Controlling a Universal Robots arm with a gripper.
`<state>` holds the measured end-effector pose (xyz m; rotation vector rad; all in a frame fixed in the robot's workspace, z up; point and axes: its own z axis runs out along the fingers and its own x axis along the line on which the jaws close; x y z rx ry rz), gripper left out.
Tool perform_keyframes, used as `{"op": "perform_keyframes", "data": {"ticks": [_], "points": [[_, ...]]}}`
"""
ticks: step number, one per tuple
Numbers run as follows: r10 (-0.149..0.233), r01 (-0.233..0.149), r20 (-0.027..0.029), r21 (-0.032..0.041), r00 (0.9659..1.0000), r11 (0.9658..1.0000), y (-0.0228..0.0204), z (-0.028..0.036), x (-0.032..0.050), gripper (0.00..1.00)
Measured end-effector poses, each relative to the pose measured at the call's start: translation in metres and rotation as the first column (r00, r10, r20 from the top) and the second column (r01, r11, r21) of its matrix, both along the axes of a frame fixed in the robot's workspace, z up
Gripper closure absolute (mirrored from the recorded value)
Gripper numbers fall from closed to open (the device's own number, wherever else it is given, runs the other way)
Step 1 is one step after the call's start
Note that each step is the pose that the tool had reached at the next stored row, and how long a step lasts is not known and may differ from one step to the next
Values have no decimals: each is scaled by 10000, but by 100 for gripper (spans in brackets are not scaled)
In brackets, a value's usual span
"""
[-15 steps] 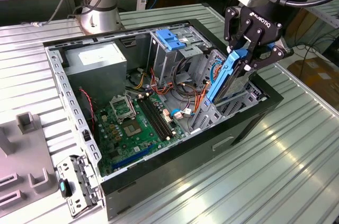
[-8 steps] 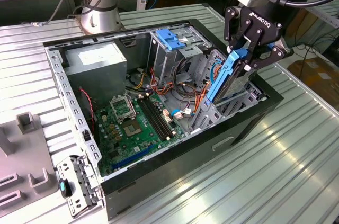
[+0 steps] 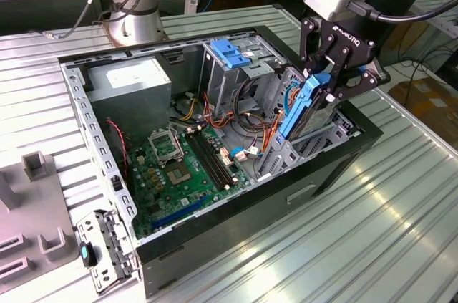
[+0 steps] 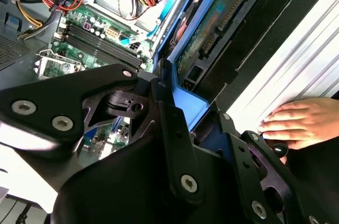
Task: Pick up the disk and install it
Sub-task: 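Insert the disk into the insertion slot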
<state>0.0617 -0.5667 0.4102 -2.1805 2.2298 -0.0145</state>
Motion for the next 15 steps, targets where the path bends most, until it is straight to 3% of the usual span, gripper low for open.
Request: {"op": "perform_keyframes", "data": {"ticks": [15], "points": [[0,0,11,1,10000,10000,0,-195,0,63]]}}
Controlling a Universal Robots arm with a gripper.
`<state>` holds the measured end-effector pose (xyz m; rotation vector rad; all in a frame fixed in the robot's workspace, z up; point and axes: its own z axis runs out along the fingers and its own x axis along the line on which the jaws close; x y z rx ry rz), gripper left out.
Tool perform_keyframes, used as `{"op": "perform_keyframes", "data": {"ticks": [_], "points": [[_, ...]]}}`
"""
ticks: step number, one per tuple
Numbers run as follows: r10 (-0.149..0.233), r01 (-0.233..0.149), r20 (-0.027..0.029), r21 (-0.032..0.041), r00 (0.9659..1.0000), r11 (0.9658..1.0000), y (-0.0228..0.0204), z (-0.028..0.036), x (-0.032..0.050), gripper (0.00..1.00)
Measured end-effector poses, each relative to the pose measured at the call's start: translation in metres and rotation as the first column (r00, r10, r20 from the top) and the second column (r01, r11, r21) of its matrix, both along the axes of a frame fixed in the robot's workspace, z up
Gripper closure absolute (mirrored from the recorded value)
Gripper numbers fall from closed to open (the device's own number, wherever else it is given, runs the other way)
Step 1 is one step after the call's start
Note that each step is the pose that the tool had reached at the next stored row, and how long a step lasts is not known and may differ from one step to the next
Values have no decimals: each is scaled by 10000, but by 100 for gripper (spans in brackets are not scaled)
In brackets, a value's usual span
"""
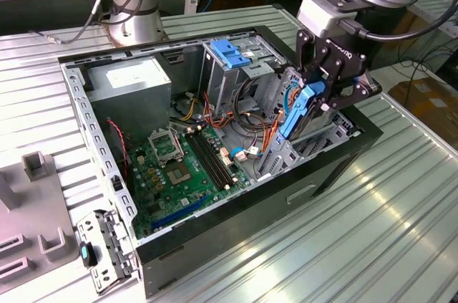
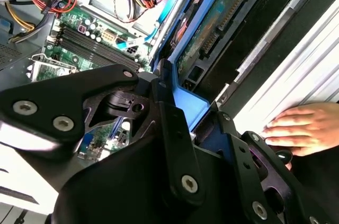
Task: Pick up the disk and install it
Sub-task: 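Insert the disk into the insertion slot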
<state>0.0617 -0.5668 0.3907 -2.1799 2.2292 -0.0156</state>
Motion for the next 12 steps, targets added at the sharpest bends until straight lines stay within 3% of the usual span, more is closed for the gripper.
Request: {"op": "perform_keyframes", "data": {"ticks": [6,7,8,9,12], "points": [[0,0,0,-1,10000,10000,0,-65,0,63],[0,0,0,-11,10000,10000,0,-176,0,63],[0,0,0,-12,10000,10000,0,-177,0,55],[-1,1,0,-26,10000,10000,0,-188,8,56],[0,0,0,-85,10000,10000,0,-206,36,76]]}}
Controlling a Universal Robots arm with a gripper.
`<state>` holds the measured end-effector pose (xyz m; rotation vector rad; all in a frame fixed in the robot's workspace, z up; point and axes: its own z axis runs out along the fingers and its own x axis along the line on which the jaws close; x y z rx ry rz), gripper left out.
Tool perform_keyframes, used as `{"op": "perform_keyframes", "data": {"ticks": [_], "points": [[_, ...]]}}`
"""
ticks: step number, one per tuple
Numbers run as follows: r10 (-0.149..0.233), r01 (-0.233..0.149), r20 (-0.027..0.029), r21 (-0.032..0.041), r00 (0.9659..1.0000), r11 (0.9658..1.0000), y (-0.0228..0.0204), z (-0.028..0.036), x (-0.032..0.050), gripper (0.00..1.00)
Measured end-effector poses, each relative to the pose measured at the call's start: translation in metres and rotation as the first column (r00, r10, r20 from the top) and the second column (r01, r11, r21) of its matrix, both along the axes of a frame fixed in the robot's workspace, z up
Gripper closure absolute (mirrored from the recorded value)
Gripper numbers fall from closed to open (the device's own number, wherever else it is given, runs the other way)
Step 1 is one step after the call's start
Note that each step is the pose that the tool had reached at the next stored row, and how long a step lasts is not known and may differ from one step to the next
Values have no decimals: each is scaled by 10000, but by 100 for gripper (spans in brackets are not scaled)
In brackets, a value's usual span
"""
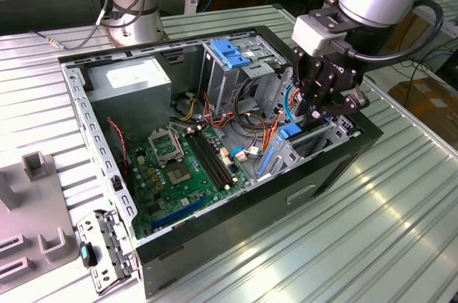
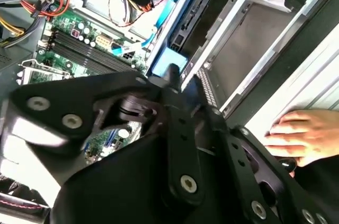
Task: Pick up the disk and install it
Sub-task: 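Insert the disk into the insertion slot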
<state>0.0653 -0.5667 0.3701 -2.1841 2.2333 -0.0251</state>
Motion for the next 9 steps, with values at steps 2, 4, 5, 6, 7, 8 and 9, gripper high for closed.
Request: {"op": "perform_keyframes", "data": {"ticks": [2,4,5,6,7,8,9], "points": [[0,0,0,-40,10000,10000,0,-17,50,88],[0,0,-1,-47,10000,10000,0,-19,55,89],[0,0,-1,-47,10000,10000,0,-20,56,89],[-1,1,0,-46,10000,10000,0,-21,56,89],[0,0,0,-45,10000,10000,0,-21,56,89],[0,0,0,-45,10000,10000,0,-21,56,89],[0,0,0,-45,10000,10000,0,-22,56,89]]}}
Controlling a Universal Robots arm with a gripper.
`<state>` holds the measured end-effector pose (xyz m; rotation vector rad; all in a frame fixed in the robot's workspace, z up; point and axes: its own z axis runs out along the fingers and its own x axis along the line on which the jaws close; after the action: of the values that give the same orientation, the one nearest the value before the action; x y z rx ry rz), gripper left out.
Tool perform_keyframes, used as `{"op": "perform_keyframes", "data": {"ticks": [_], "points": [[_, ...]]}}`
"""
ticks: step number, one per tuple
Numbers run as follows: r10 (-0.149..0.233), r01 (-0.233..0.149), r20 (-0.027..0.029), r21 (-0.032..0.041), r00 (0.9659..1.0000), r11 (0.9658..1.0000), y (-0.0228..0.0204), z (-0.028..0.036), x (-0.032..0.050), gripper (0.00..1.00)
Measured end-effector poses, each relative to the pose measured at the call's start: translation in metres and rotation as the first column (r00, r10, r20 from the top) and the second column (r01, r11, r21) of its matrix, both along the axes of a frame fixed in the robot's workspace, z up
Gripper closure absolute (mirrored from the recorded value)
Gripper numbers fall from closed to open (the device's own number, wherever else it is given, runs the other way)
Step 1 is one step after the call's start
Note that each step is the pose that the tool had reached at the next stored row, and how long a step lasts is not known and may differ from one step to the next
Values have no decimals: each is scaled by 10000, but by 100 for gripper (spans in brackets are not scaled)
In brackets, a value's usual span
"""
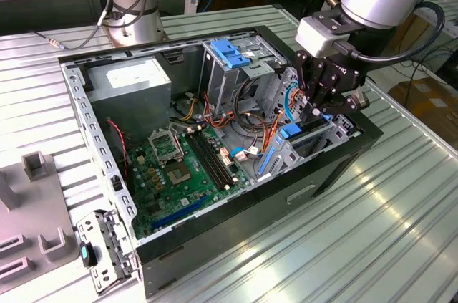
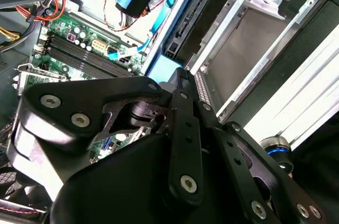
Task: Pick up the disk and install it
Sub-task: 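Insert the disk into the insertion slot, then insert the first disk wire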
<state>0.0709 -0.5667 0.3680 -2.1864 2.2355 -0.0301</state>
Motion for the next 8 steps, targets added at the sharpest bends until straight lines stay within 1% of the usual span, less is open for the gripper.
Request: {"op": "perform_keyframes", "data": {"ticks": [8], "points": [[0,0,0,1,10000,10000,0,-2,0,89]]}}
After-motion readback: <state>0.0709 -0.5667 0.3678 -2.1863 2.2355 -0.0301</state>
